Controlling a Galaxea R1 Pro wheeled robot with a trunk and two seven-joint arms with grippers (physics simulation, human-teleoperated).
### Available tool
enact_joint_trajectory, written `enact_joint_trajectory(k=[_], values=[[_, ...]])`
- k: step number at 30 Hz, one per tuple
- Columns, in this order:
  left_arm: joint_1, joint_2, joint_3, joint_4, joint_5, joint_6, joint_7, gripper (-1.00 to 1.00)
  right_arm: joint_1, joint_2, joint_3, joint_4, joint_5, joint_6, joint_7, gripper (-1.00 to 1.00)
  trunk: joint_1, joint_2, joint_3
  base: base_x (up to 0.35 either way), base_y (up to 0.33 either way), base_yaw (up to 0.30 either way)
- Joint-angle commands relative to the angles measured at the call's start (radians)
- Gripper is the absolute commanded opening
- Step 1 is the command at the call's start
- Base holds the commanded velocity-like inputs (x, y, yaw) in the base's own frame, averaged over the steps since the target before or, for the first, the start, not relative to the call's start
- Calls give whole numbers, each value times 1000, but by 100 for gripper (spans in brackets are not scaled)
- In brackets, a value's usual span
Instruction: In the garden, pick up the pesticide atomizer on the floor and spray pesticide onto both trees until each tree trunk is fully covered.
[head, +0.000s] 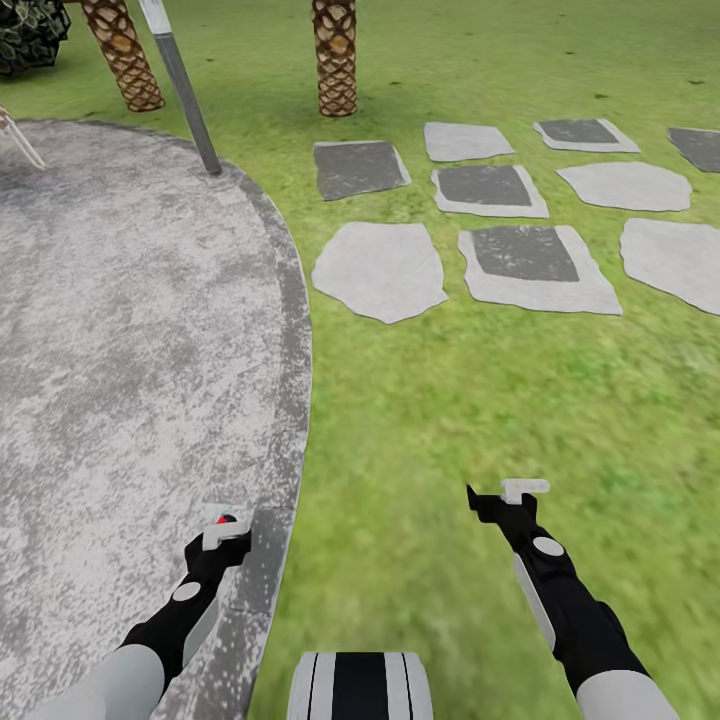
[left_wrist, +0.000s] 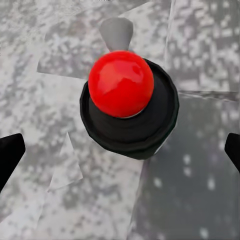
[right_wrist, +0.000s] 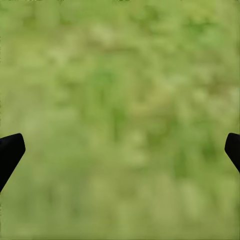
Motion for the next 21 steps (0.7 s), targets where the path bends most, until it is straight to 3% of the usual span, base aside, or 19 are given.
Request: enact_joint_trajectory(k=[1,21], values=[[0,0,0,0,0,0,0,100,0,0,0,0,0,0,0,100,0,0,0,4,1,0],[0,0,1,-5,2,-2,0,100,0,0,0,0,0,1,0,100,0,0,0,42,0,0]])
